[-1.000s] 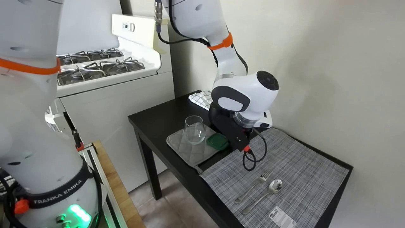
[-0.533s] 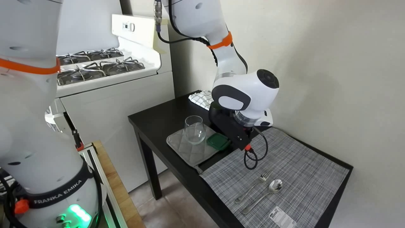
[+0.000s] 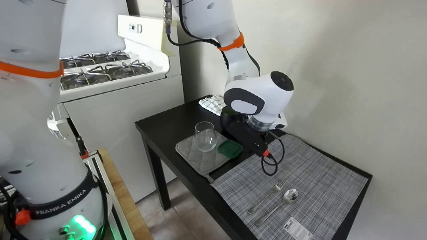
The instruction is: Put the green lid on the lunchbox
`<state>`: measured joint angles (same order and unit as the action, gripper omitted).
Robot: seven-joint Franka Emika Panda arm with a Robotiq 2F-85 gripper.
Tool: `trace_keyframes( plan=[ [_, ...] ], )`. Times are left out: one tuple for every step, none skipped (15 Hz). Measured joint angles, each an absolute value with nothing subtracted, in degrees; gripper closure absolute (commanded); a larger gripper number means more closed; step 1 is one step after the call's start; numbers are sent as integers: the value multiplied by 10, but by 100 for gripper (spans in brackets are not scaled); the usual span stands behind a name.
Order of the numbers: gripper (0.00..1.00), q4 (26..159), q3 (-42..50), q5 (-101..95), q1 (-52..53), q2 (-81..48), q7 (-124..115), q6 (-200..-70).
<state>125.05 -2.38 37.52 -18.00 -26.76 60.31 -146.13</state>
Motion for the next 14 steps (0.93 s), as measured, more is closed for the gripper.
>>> trace_keyframes(
  plan=[
    [0,1250,-26,375,-180,-269,611,-1461],
    [0,1249,-28,375,-180,-270,618,-1461],
    [0,1249,-30,375,-180,-271,624,-1461],
    [0,1248,-32,375,-180,-273,629,-1461],
    [0,1248,-34,375,-180,-274,634,-1460],
    [0,1248,-36,375,-180,-275,638,-1458],
    [0,1248,-37,375,-180,-277,642,-1455],
    [0,1248,-37,373,-180,-278,645,-1450],
    [0,1248,-37,370,-180,-280,647,-1442],
    [0,1248,-37,366,-180,-281,649,-1434],
    [0,1248,-37,363,-180,-281,649,-1426],
    [0,1247,-37,358,-180,-281,649,-1417],
    [0,1247,-37,354,-180,-281,649,-1411],
    [0,1246,-37,349,-180,-281,649,-1405]
  ],
)
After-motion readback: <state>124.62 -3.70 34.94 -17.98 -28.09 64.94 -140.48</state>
